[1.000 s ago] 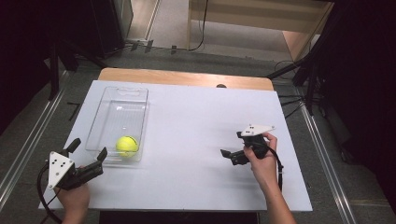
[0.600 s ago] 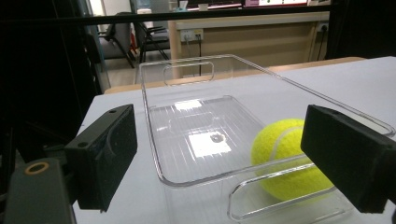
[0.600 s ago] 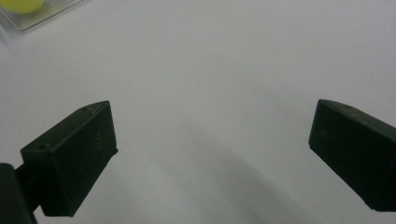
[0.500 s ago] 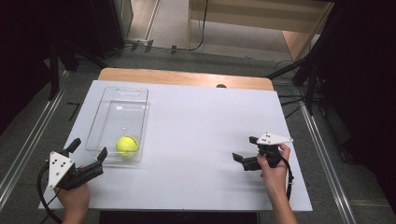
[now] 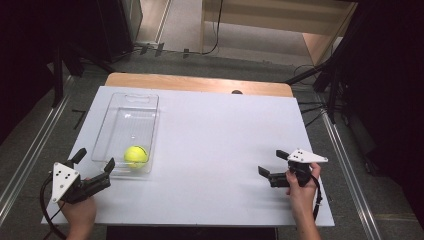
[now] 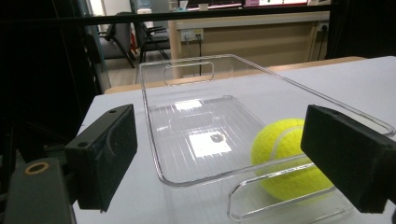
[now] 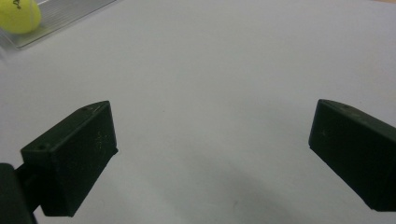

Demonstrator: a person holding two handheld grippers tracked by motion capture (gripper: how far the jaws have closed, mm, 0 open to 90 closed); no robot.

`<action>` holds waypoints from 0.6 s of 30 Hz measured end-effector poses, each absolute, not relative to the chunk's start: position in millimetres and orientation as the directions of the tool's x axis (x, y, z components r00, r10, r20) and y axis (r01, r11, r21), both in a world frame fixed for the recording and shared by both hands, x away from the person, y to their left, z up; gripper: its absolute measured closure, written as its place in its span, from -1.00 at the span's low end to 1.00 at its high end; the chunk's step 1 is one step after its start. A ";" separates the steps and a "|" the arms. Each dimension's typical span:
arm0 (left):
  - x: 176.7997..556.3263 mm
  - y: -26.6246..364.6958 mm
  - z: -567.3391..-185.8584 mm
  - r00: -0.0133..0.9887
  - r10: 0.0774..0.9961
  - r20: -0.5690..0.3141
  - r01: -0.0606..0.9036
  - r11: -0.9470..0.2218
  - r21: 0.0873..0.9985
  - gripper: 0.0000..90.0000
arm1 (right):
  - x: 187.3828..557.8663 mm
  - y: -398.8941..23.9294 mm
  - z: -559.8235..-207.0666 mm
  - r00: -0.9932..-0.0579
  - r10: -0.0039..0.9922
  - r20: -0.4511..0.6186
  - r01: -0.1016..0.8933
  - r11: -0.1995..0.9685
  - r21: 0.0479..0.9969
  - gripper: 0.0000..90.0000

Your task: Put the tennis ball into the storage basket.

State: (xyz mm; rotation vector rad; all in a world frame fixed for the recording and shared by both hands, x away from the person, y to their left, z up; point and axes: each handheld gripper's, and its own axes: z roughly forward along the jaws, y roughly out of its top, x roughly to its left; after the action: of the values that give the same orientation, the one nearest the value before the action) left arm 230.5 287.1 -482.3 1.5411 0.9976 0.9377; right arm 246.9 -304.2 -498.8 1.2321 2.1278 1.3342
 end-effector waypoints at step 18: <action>230.7 288.2 -481.9 0.353 0.933 0.068 0.128 -0.121 0.984 -0.75 | 229.0 -325.1 -504.8 -0.518 0.840 0.160 0.445 0.105 0.890 -1.00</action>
State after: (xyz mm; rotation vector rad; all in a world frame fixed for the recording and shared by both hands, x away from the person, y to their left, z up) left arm 230.7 288.2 -481.9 1.5348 0.9963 0.9342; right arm 229.0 -325.1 -504.8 1.2544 2.0024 1.3881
